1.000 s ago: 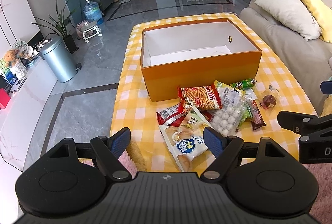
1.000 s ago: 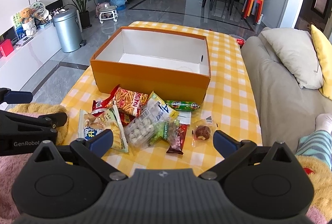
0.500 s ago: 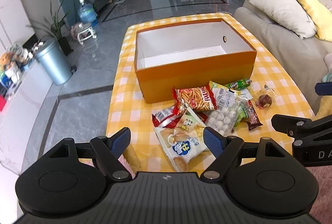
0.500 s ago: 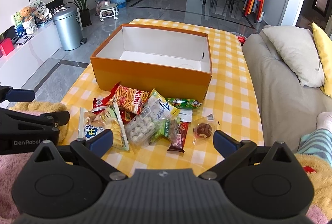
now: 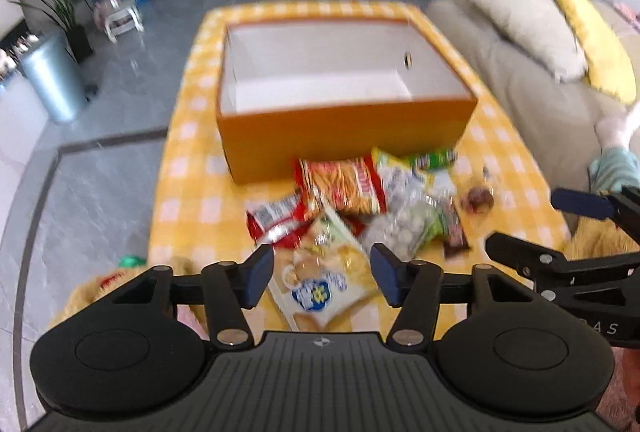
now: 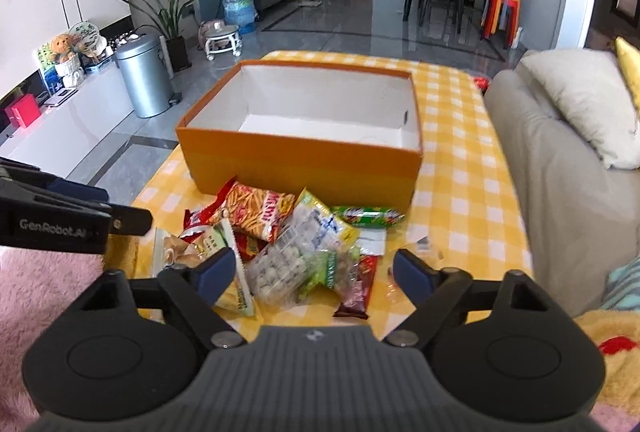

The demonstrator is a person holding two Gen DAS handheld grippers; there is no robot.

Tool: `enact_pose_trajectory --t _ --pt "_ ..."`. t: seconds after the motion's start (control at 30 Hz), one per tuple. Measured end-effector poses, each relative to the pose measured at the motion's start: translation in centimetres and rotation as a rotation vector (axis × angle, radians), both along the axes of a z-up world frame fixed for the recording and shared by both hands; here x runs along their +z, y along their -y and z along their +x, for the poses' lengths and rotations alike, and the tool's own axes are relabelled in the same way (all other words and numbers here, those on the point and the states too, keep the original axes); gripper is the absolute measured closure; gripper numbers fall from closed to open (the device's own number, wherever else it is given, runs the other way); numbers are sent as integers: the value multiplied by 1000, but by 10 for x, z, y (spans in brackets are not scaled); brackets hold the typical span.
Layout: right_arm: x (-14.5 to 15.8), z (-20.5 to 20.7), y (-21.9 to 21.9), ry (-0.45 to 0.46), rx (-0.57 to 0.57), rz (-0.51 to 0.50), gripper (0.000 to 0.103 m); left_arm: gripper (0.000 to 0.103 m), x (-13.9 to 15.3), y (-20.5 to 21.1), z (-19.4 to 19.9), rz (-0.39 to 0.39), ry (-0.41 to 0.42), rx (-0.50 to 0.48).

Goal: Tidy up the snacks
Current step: 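Grasp the white chip bag with the left gripper while the right grasps the red stick-snack bag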

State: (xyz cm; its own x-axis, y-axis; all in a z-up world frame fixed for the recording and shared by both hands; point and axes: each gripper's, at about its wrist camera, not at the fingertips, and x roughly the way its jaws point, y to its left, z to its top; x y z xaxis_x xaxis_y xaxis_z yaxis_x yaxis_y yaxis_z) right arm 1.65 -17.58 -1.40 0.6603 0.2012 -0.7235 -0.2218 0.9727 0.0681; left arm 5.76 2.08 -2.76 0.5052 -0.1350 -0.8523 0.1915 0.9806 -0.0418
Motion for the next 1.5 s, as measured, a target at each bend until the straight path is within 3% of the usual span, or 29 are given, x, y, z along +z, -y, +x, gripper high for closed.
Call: enact_pose_trajectory --t 0.07,0.13,0.17,0.33,0.47,0.63,0.77,0.87,0.93,0.97,1.03,1.07,1.17,1.27,1.4,1.5 --pt "-6 4 -1 -4 20 30 21 36 -9 -2 7 -7 -38 8" --pt "-12 9 -4 -9 33 33 22 22 -18 -5 13 -9 -73 31" --pt "-15 13 -7 -15 43 29 23 21 -24 -7 16 -15 -90 46" --pt "-30 32 -19 -33 91 19 30 21 -47 -16 31 -22 -184 122" --pt "-46 44 -30 -55 145 -16 48 21 -61 -22 41 -47 -236 160" --pt "-61 57 -36 -69 186 -26 53 20 -86 -26 51 -33 -275 171" --pt "-73 65 -44 -52 248 -75 53 18 -96 -32 56 -89 -288 174" --pt "-83 70 -49 -42 285 -119 53 25 -102 -32 60 -84 -293 179" --pt "-86 72 -55 -14 313 -156 53 46 -101 -33 62 -117 -284 174" --pt "-87 72 -59 7 335 -181 53 51 -100 -33 63 -129 -282 172" --pt "-89 72 -65 43 384 -232 53 73 -97 -31 64 -119 -262 173" --pt "-91 72 -69 61 413 -257 54 77 -94 -32 64 -132 -253 169" --pt "-98 73 -79 106 488 -317 56 84 -87 -35 66 -145 -244 172" --pt "-109 77 -87 116 532 -372 65 85 -80 -38 65 -133 -221 170" --pt "-119 81 -93 135 548 -420 67 86 -73 -42 65 -132 -205 179" --pt "-124 83 -95 134 553 -436 74 86 -72 -44 65 -131 -196 184"
